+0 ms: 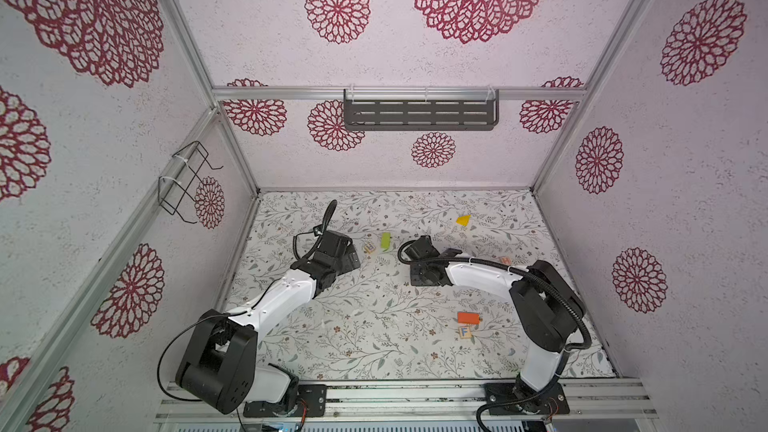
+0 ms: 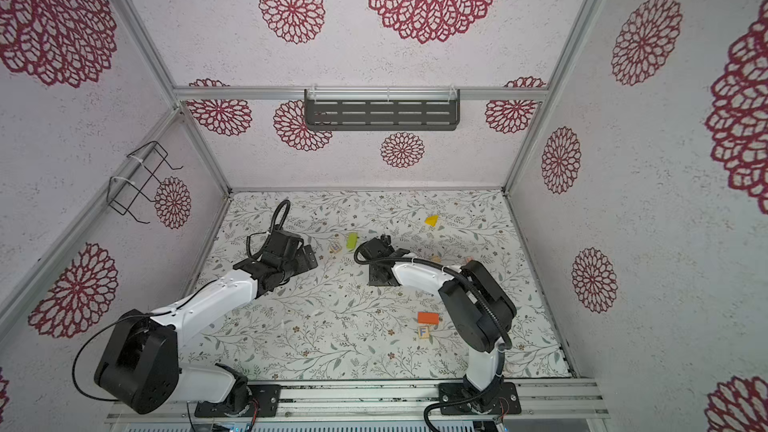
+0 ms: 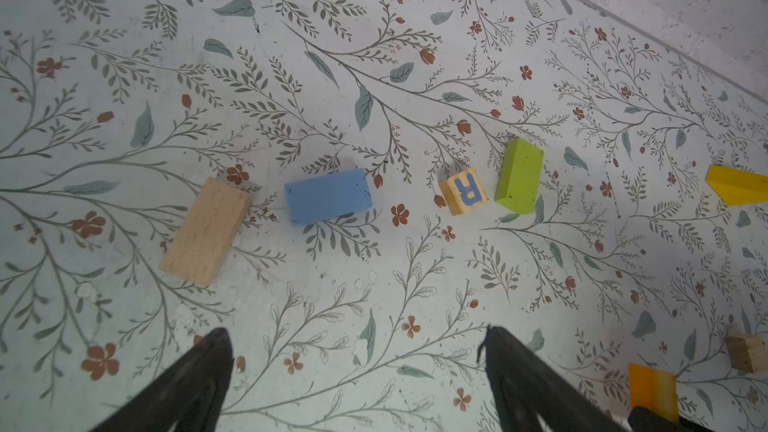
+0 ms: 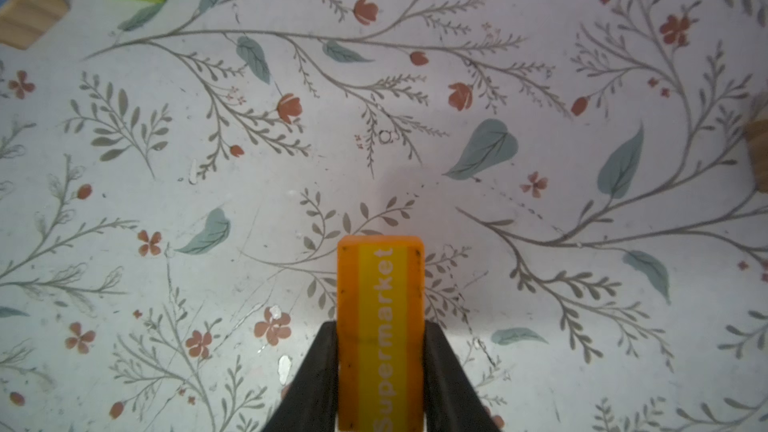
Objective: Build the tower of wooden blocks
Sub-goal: 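Carry the orange block farther from the robot while the left gripper moves over the blocks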
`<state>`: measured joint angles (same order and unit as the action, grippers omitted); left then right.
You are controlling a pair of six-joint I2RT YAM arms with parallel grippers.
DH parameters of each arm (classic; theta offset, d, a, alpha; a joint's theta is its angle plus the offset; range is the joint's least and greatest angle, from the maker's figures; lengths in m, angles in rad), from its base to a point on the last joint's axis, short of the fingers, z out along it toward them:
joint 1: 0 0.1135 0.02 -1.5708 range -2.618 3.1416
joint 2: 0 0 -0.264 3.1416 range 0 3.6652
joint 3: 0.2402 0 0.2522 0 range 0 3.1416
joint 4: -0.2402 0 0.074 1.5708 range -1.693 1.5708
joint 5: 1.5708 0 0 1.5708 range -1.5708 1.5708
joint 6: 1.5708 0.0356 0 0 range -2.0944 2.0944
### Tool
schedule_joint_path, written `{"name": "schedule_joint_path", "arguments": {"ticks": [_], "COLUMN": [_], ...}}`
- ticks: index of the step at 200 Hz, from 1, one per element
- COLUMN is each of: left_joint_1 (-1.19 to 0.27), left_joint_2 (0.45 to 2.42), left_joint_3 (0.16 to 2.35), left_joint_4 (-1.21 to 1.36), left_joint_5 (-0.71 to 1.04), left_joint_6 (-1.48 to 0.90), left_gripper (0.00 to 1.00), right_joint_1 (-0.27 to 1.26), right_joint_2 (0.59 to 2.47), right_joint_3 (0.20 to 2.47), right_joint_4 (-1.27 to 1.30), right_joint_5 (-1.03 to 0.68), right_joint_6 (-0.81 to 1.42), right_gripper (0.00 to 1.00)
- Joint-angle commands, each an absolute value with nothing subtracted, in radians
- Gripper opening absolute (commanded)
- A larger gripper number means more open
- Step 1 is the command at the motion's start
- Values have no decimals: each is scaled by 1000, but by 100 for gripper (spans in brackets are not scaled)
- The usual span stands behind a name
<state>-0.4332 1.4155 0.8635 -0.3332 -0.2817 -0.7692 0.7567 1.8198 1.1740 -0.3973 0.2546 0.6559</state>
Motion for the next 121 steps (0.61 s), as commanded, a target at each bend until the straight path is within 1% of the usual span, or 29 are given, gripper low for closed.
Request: {"name": "schedule_joint_path", "arguments": {"ticks": [1,66,121], "left_joint_1": [-437,-436,-436], "left_joint_2": [1444,1440,1437], "left_joint_3": [880,884,881], "left_joint_4": [-323,-325,-324], "left_joint_5": [-290,-292,-288], "left_joint_6": [-759,-747,-745], "left_gripper": [97,97,97], "right_joint_1": [744,730,730], "right_joint_2": [1833,1861,1862], "right_joint_3": [1205,1201,1191], "right_joint_4": [-411,-412,-409], "right_joint_5": [252,250,249], "right_joint_6": [670,668,662], "right_gripper": [17,17,25]}}
